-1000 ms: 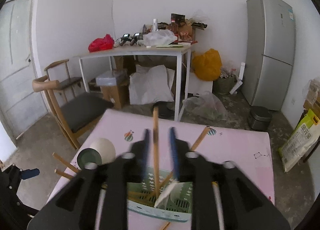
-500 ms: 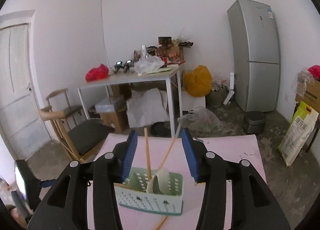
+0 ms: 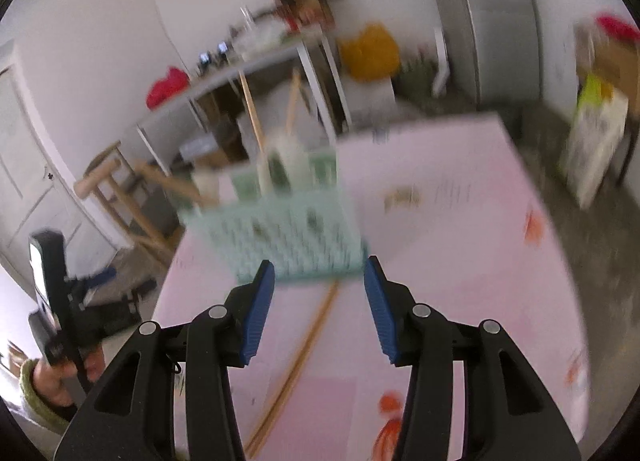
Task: Organize utensils
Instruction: 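Move both tools down to the last loose chopsticks beside the holder, then grasp a wooden chopstick with the right tool while the left tool grasps another, then lift both chopsticks upright above the holder with both tools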
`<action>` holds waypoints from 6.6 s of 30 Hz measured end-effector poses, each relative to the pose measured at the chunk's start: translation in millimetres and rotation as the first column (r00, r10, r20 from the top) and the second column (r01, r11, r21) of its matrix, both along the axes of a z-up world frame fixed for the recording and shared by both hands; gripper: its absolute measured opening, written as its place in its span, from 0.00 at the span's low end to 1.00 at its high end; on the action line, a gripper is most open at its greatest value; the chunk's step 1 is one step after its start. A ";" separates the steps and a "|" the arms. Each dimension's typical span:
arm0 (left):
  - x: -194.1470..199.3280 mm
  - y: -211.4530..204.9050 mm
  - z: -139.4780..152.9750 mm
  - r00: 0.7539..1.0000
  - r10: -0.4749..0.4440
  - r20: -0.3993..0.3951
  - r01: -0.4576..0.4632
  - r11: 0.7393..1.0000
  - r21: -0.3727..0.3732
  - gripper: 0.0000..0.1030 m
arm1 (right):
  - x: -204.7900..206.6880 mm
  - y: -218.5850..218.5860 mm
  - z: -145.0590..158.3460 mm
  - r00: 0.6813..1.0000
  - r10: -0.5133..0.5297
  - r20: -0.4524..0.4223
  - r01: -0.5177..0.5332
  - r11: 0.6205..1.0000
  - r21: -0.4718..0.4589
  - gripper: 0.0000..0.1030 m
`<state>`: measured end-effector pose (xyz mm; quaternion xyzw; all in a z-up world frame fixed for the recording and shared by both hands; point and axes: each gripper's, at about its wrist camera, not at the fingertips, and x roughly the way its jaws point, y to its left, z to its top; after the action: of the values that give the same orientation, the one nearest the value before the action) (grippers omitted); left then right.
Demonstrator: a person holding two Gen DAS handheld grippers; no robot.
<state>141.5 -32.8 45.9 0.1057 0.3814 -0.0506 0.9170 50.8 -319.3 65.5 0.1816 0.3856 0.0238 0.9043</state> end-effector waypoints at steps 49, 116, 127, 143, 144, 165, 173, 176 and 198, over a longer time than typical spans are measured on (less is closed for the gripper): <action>-39.2 -43.0 -62.5 0.904 -0.416 -0.096 0.368 0.873 -0.320 0.60 | 12.3 71.9 -101.9 0.965 -0.013 -0.262 0.002 0.999 -0.044 0.08; -5.1 -80.2 -99.8 0.862 -0.421 -0.282 0.413 0.906 -0.092 0.20 | -16.8 43.0 -103.4 0.960 -0.050 -0.274 0.046 0.999 -0.023 0.06; 4.8 -85.2 -98.1 0.882 -0.391 -0.262 0.381 0.920 -0.089 0.05 | -6.8 39.0 -100.0 0.959 0.002 -0.284 -0.005 1.000 -0.009 0.10; -8.8 -84.4 -99.7 0.890 -0.370 -0.267 0.363 0.929 -0.078 0.05 | 59.4 60.3 -102.7 0.969 0.017 -0.245 -0.074 0.972 -0.224 0.25; -9.7 -84.7 -100.0 0.890 -0.369 -0.268 0.362 0.929 -0.078 0.05 | 60.2 60.8 -103.5 0.970 0.010 -0.245 -0.071 0.968 -0.242 0.23; -14.2 -90.6 -98.9 0.892 -0.363 -0.269 0.365 0.930 -0.045 0.05 | 40.0 11.3 -60.6 0.991 -0.061 -0.116 0.066 0.997 0.037 0.07; -12.7 -92.3 -98.9 0.893 -0.362 -0.268 0.367 0.929 -0.032 0.05 | 29.8 7.7 -40.0 0.996 -0.072 -0.059 0.076 0.995 0.067 0.07; -13.1 -93.0 -98.7 0.894 -0.362 -0.266 0.369 0.929 -0.026 0.05 | 28.2 5.5 -35.2 0.996 -0.075 -0.045 0.079 0.994 0.079 0.07; -21.7 -21.6 72.3 0.890 -0.427 0.160 0.453 0.788 -0.417 0.05 | 7.7 -13.4 -13.9 0.991 -0.130 0.034 0.126 0.986 0.113 0.07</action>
<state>119.8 -54.4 118.2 -0.0187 0.2980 -0.3450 0.8898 58.5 -332.7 51.5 0.2552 0.3526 -0.0094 0.9003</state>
